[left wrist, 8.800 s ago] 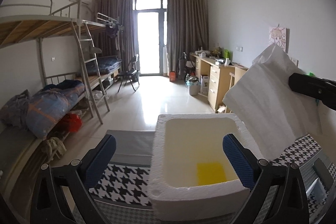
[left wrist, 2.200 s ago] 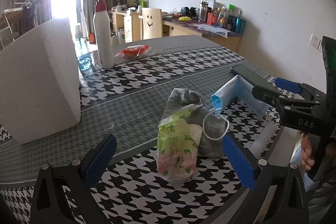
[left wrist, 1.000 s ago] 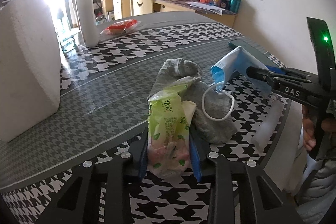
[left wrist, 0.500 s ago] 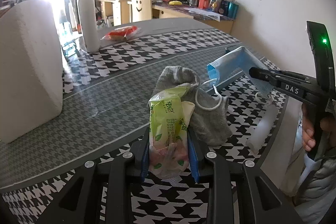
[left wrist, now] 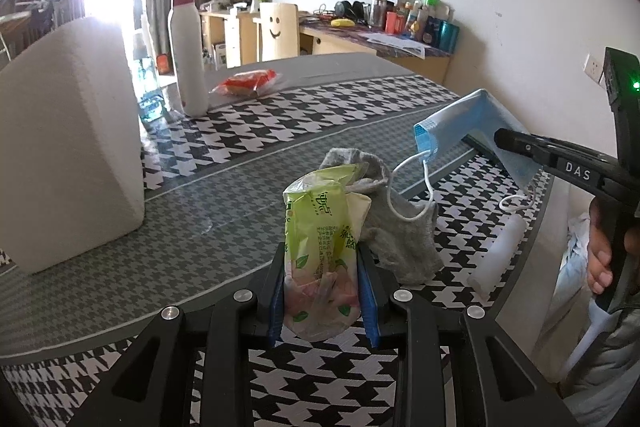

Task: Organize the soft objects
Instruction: 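Lift the blue mask with the right tool while the left tool lifts the green packet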

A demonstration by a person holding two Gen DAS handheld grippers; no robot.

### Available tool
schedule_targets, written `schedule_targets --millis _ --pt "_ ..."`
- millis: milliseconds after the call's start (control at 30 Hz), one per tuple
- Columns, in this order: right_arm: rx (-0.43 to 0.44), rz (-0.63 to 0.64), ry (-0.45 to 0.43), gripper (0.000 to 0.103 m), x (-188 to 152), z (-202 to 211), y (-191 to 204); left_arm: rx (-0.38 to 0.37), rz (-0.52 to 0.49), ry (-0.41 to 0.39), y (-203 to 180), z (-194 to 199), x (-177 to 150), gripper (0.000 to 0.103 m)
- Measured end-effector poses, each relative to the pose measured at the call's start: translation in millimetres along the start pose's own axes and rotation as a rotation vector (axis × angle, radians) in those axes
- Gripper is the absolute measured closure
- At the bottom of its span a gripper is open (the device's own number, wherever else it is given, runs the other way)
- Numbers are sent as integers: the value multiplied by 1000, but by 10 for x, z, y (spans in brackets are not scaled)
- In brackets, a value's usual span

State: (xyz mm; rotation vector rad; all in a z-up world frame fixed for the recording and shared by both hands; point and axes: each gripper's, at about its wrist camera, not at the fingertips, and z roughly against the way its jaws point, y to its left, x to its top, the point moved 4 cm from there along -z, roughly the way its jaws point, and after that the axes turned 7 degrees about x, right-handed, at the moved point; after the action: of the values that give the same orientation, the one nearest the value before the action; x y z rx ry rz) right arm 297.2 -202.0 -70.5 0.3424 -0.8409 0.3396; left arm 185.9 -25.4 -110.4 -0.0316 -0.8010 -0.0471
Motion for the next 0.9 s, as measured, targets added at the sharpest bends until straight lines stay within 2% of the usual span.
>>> schedule_targets --millis 900 --pt "66 58 -111 87 241 321 370 93 30 -142 239 466 185 70"
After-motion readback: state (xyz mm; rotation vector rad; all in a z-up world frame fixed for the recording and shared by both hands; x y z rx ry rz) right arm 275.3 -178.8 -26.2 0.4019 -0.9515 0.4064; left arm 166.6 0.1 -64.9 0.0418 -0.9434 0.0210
